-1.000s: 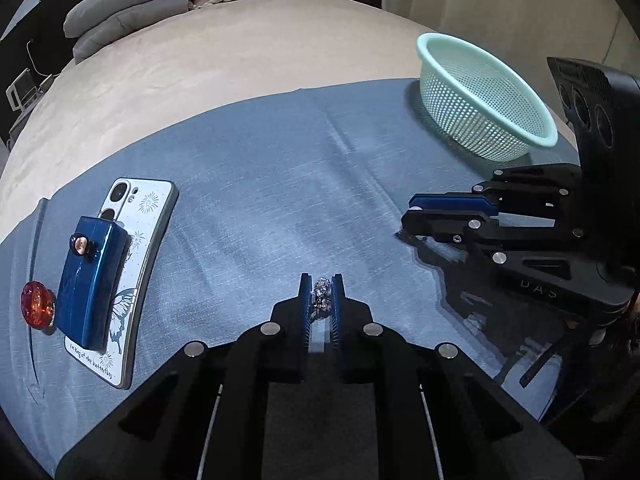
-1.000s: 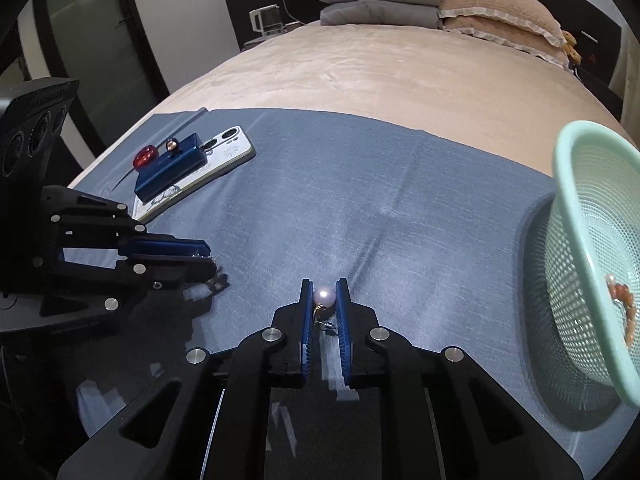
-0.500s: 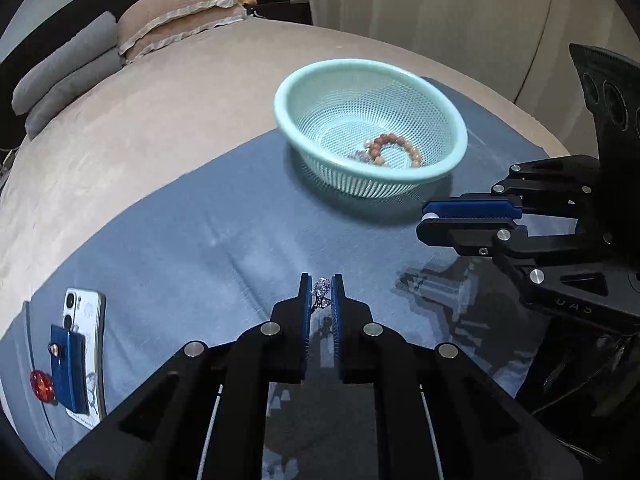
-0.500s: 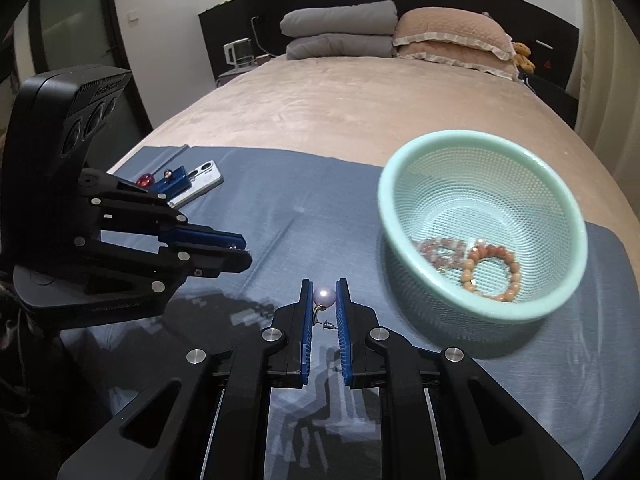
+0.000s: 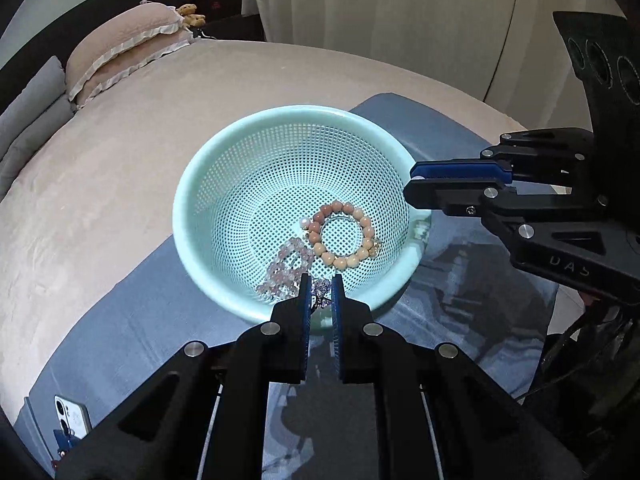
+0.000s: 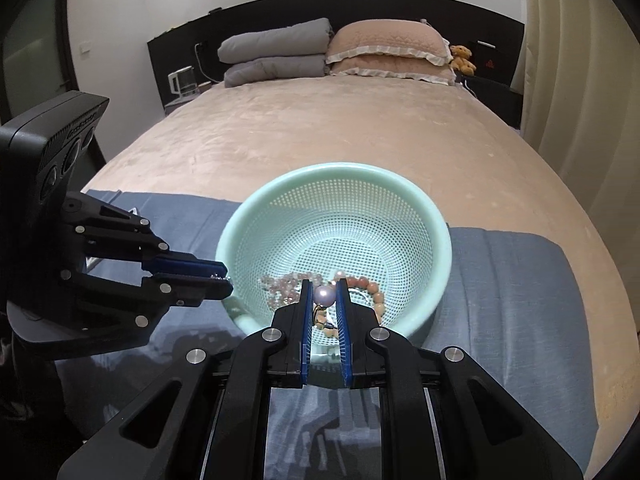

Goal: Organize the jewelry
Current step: 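Carry ring and pearl stud over the basket and open both tools to drop them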

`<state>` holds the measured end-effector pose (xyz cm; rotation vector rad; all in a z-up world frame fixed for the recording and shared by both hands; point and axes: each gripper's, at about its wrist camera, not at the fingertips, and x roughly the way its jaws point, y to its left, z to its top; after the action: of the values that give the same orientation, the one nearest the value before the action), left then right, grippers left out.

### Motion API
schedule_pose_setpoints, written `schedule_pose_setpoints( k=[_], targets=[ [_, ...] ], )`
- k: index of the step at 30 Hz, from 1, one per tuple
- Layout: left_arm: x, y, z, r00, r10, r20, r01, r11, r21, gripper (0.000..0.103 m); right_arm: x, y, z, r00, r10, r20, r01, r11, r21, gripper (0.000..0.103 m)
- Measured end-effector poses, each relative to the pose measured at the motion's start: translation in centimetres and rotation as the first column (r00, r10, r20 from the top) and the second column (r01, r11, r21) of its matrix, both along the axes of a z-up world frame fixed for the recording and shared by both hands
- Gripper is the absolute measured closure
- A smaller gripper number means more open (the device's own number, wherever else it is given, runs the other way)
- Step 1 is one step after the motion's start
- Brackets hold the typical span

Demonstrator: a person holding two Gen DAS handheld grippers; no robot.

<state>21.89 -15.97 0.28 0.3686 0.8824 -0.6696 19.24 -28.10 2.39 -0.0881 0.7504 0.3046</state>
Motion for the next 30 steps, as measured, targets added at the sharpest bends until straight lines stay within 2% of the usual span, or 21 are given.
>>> schedule_pose_setpoints(
  k=[5,11,22,30],
  targets=[
    [1.9,-1.9,-1.2,0.999,-0.027,-0.026,0.027,1.0,0.004,0.093,1.7,-1.0,-1.3,1.0,-0.012,-0.018,0.013,1.0,0.012,0.092],
    [3.6,-2.4,-2.9,0.998,-0.029,-0.055,0.029,1.0,0.004,0.093,2.8,-1.2,-2.4,0.999,-0.011,-0.03,0.012,1.0,0.024,0.092],
    [4.9,-3.2,-4.8,0.996,-0.022,-0.087,0.024,0.999,0.023,0.093,4.2,-1.2,-3.9,0.998,0.004,-0.058,-0.002,1.0,0.024,0.092],
    [5.2,-2.9,-5.1,0.995,-0.004,-0.096,0.007,1.0,0.027,0.092,4.2,-2.0,-3.8,0.999,-0.013,-0.05,0.015,0.999,0.051,0.09]
  ],
)
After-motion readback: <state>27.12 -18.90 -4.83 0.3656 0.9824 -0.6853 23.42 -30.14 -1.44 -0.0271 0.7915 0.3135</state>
